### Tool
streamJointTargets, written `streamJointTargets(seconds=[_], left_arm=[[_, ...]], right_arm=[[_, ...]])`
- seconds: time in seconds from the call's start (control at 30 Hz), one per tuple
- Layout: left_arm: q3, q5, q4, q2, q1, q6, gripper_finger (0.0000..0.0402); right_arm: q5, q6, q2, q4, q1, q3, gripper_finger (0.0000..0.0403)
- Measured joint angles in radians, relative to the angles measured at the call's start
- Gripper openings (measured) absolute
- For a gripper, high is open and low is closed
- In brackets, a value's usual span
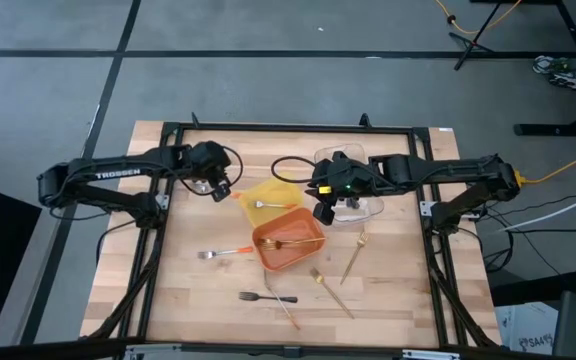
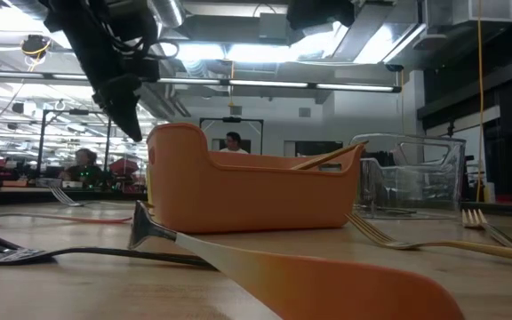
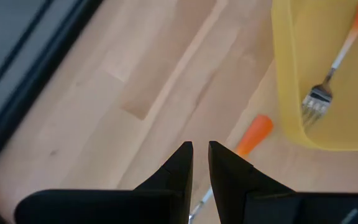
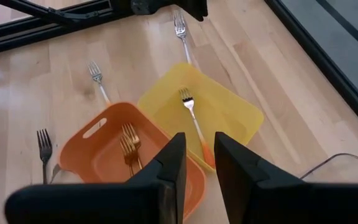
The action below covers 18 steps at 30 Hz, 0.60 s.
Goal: Sort silverware by color (type)
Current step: Put the orange fork into the yellow bin
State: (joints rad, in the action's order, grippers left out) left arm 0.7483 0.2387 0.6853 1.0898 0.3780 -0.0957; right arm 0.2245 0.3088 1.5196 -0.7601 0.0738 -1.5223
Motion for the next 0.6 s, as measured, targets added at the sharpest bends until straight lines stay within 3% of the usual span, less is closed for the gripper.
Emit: streamJointTargets(seconds=[0.33,0.6], left_arm=[[0.0,-0.185,0.023,0.094,0.083,-0.004,0.0048],[0.0,-0.126,0.021,0.175,0.116,0.151,0.0072]], right_arm=[[0.0,0.0,0.001,0.001,0.0,0.0,0.0074],[-0.001,0.0,0.001,0.001,0.0,0.0,0.0074]])
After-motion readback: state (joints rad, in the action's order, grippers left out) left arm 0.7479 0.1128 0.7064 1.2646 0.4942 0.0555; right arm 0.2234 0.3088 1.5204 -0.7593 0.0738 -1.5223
